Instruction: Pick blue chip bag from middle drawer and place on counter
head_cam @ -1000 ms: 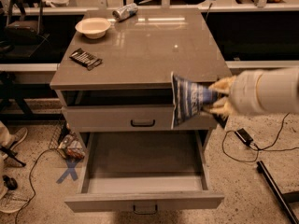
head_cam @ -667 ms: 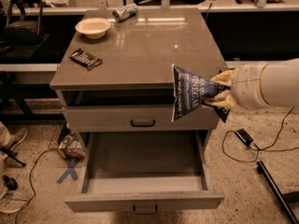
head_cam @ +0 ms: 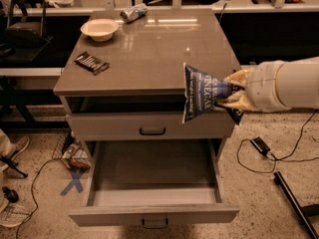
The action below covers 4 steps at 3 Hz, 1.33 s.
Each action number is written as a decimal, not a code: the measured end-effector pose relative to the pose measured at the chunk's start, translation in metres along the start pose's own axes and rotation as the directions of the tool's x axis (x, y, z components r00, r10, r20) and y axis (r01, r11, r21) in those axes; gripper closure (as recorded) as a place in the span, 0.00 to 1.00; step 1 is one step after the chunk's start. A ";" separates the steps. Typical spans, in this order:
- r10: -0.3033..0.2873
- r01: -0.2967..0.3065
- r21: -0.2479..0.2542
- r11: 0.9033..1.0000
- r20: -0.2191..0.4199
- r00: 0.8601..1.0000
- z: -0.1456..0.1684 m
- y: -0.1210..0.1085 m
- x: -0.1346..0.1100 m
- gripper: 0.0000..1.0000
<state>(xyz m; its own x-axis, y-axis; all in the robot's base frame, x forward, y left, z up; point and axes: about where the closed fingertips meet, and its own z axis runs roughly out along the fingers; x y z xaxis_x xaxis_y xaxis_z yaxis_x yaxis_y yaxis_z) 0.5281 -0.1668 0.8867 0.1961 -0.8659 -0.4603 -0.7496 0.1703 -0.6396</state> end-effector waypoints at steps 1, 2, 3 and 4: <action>0.023 -0.023 0.024 0.999 -0.002 1.000 0.017 -0.044 0.014 1.00; 0.087 -0.086 0.078 0.993 -0.006 0.996 0.053 -0.130 0.031 1.00; 0.134 -0.132 0.108 0.985 -0.005 0.991 0.084 -0.183 0.034 1.00; 0.176 -0.176 0.102 0.979 0.012 0.984 0.128 -0.220 0.032 1.00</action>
Offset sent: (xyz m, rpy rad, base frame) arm 0.2128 -0.0350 0.0787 0.1143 -0.0696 -0.1534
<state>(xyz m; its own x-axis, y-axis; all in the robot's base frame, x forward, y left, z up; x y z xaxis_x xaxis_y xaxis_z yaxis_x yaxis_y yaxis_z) 0.7802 -0.1722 0.9341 0.0688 -0.8165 -0.5732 -0.7040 0.3673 -0.6078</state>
